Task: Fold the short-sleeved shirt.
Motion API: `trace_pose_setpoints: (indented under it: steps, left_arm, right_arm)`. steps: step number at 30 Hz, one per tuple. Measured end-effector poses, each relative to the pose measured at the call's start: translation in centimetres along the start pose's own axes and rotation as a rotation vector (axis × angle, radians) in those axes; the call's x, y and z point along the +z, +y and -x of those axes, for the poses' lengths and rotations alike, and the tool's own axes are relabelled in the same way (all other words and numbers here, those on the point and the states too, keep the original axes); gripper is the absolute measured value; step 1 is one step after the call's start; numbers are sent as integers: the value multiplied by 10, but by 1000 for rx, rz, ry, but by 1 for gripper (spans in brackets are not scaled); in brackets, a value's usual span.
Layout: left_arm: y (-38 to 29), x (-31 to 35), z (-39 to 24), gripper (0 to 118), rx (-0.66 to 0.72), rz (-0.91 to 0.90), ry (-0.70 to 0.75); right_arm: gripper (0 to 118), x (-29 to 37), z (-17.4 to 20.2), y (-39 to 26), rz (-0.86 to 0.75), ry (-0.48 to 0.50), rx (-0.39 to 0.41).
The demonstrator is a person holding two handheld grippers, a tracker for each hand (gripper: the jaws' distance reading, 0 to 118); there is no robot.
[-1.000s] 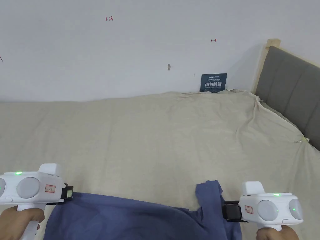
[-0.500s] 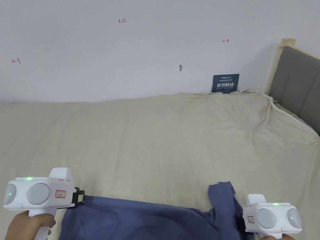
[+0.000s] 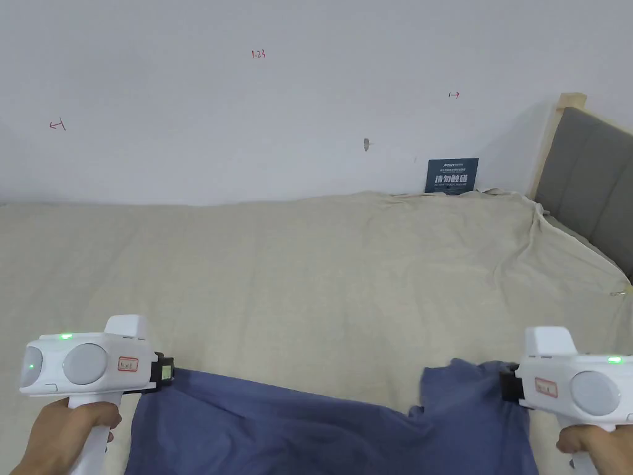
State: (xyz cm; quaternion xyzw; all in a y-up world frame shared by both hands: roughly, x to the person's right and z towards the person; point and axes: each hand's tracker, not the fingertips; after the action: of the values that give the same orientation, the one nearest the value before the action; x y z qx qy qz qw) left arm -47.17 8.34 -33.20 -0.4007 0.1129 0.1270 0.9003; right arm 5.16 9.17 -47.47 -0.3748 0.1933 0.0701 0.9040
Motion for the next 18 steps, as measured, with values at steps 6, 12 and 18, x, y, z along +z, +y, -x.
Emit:
trace_pose_setpoints:
  steps: [6,12,18]
  left_arm:
    - [24,33,16,2,50,-122,15]
    - [80,92,18,2,72,-246,48]
    - [144,146,17,2,59,-373,97]
  right_arm:
    - [0,67,2,49,-146,11,6]
    - [0,110,8,110,-267,0,44]
    - [0,135,11,179,-384,-4,64]
